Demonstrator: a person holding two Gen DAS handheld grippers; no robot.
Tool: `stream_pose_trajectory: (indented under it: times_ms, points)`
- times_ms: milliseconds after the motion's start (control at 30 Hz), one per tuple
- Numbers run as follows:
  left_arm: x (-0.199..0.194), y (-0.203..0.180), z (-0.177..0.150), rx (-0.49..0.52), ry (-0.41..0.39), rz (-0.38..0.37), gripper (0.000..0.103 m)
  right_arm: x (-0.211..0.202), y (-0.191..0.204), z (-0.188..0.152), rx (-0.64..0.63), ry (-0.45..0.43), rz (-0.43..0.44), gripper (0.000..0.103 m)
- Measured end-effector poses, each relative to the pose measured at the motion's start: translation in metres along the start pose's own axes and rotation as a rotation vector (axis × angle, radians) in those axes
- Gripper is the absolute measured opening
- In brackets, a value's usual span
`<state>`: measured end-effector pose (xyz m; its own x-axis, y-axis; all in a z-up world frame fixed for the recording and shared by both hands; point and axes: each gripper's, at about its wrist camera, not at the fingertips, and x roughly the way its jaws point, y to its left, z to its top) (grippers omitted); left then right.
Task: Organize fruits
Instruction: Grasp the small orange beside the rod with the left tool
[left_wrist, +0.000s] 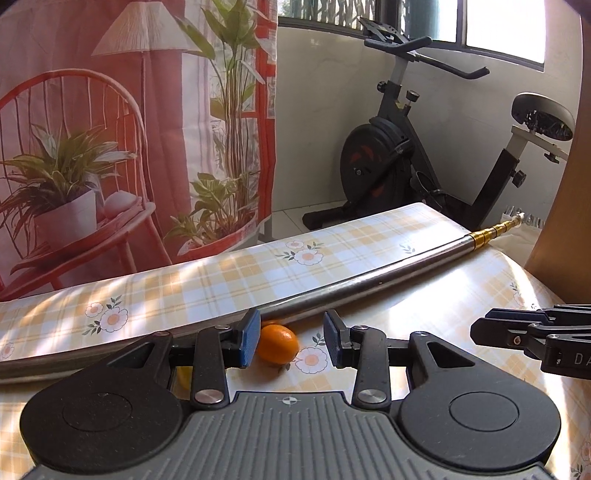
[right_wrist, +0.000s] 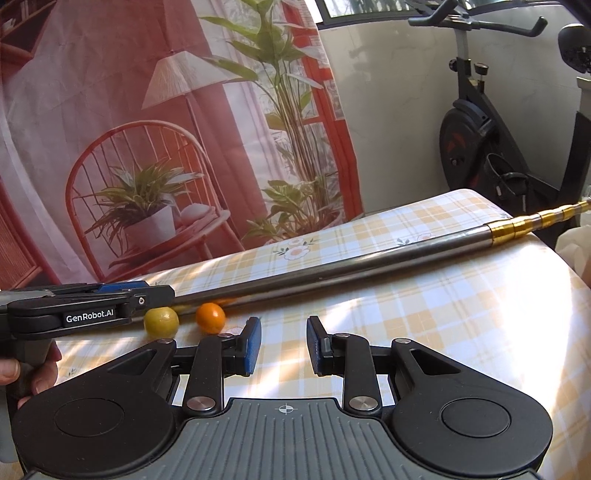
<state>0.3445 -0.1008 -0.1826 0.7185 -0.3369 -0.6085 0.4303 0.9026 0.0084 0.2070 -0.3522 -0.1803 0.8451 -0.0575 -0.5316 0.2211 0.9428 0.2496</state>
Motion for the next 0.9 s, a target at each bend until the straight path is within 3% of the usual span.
stream_pose_trajectory:
  times_ms: [233,433,800,900]
  points:
    - [0.042,0.010,-0.001,-0.045,0.090,0.044,0.041,0.019,-0.018,-0.009,0.040,0.044,-0.015,0.026]
    - [0.067,0.017,0.001,-0.065,0.154,0.020,0.043,0.028,-0.022,-0.014,0.051,0.064,-0.014,0.026]
    - [0.085,0.016,-0.002,-0.082,0.216,0.030,0.046,0.033,-0.025,-0.017,0.067,0.083,-0.008,0.026]
    - [0.086,0.016,-0.003,-0.082,0.221,0.023,0.041,0.033,-0.025,-0.018,0.070,0.086,-0.008,0.026]
